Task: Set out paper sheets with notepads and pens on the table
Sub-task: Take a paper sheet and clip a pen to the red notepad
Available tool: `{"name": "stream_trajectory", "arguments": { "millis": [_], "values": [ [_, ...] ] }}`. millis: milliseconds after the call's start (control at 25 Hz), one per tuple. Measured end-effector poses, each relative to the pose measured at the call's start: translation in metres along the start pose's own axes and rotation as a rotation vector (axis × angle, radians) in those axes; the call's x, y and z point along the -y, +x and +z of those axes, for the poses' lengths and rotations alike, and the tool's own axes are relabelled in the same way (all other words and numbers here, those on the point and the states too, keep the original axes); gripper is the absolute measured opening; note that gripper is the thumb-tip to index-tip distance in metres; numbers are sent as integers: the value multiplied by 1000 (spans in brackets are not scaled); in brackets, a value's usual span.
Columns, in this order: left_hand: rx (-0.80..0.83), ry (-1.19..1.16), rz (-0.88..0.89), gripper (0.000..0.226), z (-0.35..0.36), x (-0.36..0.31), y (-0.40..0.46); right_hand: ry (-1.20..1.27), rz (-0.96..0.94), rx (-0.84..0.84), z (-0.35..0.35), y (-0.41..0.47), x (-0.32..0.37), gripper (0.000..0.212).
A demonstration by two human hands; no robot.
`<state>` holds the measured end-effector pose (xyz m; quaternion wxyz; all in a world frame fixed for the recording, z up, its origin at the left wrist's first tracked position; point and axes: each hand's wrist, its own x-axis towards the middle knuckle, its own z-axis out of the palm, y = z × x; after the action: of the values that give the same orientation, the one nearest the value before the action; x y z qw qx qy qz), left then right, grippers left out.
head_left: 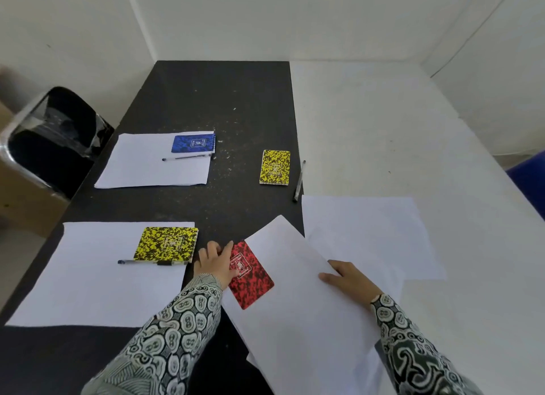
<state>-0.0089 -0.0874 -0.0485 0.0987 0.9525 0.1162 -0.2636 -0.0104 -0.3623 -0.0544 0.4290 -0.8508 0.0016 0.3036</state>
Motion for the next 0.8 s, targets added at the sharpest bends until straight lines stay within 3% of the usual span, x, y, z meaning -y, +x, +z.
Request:
{"name": "stream_trajectory", "arguments": {
  "millis": [160, 320, 520, 640, 800],
  "values": [
    [-67, -50, 15, 65, 3, -1, 0, 68, 57, 66, 2, -9, 4, 25],
    [-1, -239, 62, 54, 1, 1, -6, 72, 80, 101, 3, -17, 11, 22],
    [16, -181, 127, 72, -6, 28, -18, -16, 132, 219, 12, -17, 16, 55],
    [-10, -267, 96, 79, -7, 46, -33, -127, 135, 163, 20, -7, 18, 65],
    [-102, -399, 145, 65, -4, 58, -61, -126, 62, 16, 20, -2, 20, 50]
  ]
}}
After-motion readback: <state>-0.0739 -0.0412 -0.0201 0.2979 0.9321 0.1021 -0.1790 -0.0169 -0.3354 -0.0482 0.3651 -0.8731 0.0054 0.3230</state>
